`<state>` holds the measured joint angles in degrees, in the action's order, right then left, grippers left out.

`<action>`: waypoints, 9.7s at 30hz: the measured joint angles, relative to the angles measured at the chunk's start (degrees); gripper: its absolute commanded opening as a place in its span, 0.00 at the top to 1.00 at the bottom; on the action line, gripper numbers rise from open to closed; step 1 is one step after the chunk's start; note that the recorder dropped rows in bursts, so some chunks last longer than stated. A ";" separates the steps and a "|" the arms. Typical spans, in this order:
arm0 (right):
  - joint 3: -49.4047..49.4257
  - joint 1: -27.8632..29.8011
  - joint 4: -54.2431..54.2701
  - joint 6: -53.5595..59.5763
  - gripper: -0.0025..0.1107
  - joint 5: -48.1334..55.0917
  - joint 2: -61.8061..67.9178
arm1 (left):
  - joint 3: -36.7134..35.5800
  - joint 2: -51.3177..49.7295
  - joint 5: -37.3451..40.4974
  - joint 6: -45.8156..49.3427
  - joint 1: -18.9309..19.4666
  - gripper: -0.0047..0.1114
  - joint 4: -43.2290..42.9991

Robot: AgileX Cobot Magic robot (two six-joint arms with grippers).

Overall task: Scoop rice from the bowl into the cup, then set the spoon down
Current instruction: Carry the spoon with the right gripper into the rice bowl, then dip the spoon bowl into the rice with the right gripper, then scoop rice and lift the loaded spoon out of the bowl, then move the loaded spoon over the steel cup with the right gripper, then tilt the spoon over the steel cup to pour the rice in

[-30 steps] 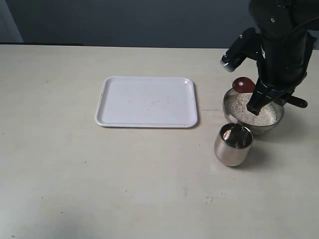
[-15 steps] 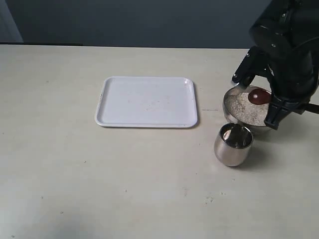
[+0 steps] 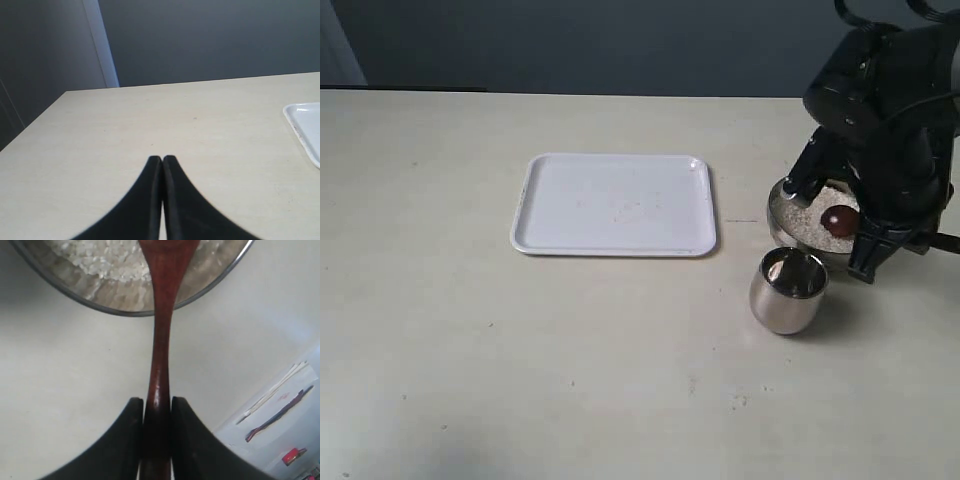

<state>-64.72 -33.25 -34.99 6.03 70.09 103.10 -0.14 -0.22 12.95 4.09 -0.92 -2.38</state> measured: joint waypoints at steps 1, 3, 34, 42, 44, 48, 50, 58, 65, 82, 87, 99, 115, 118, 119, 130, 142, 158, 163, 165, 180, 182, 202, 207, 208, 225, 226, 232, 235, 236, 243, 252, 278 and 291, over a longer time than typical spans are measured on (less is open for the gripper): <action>0.00 0.00 0.28 -0.11 0.98 0.00 0.00 | 0.00 0.00 0.00 0.00 0.00 0.96 0.00; 0.00 0.00 0.66 -0.31 0.98 0.00 0.00 | 0.00 0.00 0.00 0.00 0.00 0.96 0.00; 0.00 0.00 7.68 -6.98 0.98 -5.77 -0.41 | 0.00 0.00 0.00 0.00 0.00 0.96 0.00; 0.00 0.39 13.54 -7.94 0.98 -7.63 -0.37 | 0.00 0.00 0.00 0.00 0.00 0.96 0.00; 0.00 0.84 13.97 -8.86 0.98 -7.73 -0.44 | 0.00 0.00 0.00 0.00 0.00 0.96 0.00; 0.00 1.84 14.88 -9.46 0.98 -8.08 -0.66 | 0.00 0.00 0.00 0.00 0.00 0.96 0.00; 0.00 2.47 15.52 -9.46 0.98 -8.24 -0.79 | 0.00 0.00 0.00 0.00 0.00 0.96 0.00; 0.00 4.93 18.67 -9.72 0.98 -8.74 -4.02 | 0.00 0.00 0.00 0.00 0.00 0.96 0.00; 0.57 4.93 20.05 -9.58 0.98 -8.85 -6.36 | 0.00 0.00 0.00 0.00 0.00 0.96 0.00; 10.45 9.32 22.08 -11.84 0.98 -17.43 -12.88 | 0.00 0.00 0.00 0.00 0.00 0.96 0.00; 10.45 9.57 22.50 -11.84 0.98 -17.54 -13.68 | 0.00 0.00 0.00 0.00 0.00 0.96 0.00; 10.45 9.57 23.72 -11.21 0.98 -15.02 -17.14 | 0.00 0.00 0.00 0.00 0.00 0.96 0.00; 10.45 9.57 34.22 -5.59 0.98 -6.42 -28.42 | 0.00 0.00 0.00 0.00 0.00 0.96 0.00; 10.45 9.57 34.31 -5.17 0.98 -4.43 -29.80 | 0.00 0.00 0.00 0.00 0.00 0.96 0.00; 10.45 9.57 34.34 -5.06 0.98 -3.76 -30.16 | 0.00 0.00 0.00 0.00 0.00 0.96 0.00; 11.25 9.57 41.43 -1.25 0.98 -0.44 -34.89 | 0.00 0.00 0.00 0.00 0.00 0.96 0.00; 19.59 9.57 42.03 1.51 0.98 -1.22 -38.77 | 0.00 0.00 0.00 0.00 0.00 0.96 0.00; 19.59 9.57 39.03 4.37 0.98 -8.77 -39.14 | 0.00 0.00 0.00 0.00 0.00 0.96 0.00; 19.94 9.57 38.56 5.46 0.98 -10.00 -39.14 | 0.00 0.00 0.00 0.00 0.00 0.96 0.00; 20.98 9.57 38.56 5.98 0.98 -10.97 -39.14 | 0.00 0.00 0.00 0.00 0.00 0.96 0.00; 23.64 8.14 34.99 7.40 0.98 -15.49 -39.14 | 0.00 0.00 0.00 0.00 0.00 0.96 0.00; 23.64 6.31 33.73 7.40 0.98 -15.87 -39.14 | 0.00 0.00 0.00 0.00 0.00 0.96 0.00; 24.89 -4.97 18.00 0.34 0.98 -16.23 -39.14 | 0.00 0.00 0.00 0.00 0.00 0.96 0.00; 26.86 -6.44 13.54 -2.73 0.98 -16.23 -39.14 | 0.00 0.00 0.00 0.00 0.00 0.96 0.00; 26.98 -6.47 13.39 -2.99 0.98 -16.23 -39.14 | 0.00 0.00 0.00 0.00 0.00 0.96 0.00; 27.10 -6.57 10.28 -3.70 0.98 -17.64 -39.14 | 0.00 0.00 0.00 0.00 0.00 0.96 0.00; 27.10 -6.57 10.21 -3.70 0.98 -17.64 -39.14 | 0.00 0.00 0.00 0.00 0.00 0.96 0.00; 27.10 -6.57 9.40 -3.70 0.98 -17.74 -39.14 | 0.00 0.00 0.00 0.00 0.00 0.96 0.00; 27.10 -6.57 8.78 -3.70 0.98 -17.84 -39.14 | 0.00 0.00 0.00 0.00 0.00 0.96 0.00; 27.10 -6.57 8.78 -3.70 0.98 -17.95 -39.14 | 0.00 0.00 0.00 0.00 0.00 0.96 0.00; 27.49 -6.70 8.43 -3.70 0.98 -18.59 -39.14 | 0.00 0.00 0.00 0.00 0.00 0.96 0.00; 30.11 -6.83 6.77 -3.70 0.98 -20.70 -39.14 | 0.00 0.00 0.00 0.00 0.00 0.96 0.00; 31.12 -7.21 1.87 -3.70 0.98 -21.95 -39.14 | 0.00 0.00 0.00 0.00 0.00 0.96 0.00; 31.56 -12.34 -3.23 -6.87 0.98 -20.61 -39.14 | 0.00 0.00 0.00 0.00 0.00 0.96 0.00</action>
<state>-33.16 -45.59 -38.22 -0.84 49.48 63.96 -0.14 -0.22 12.95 4.09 -0.92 -2.38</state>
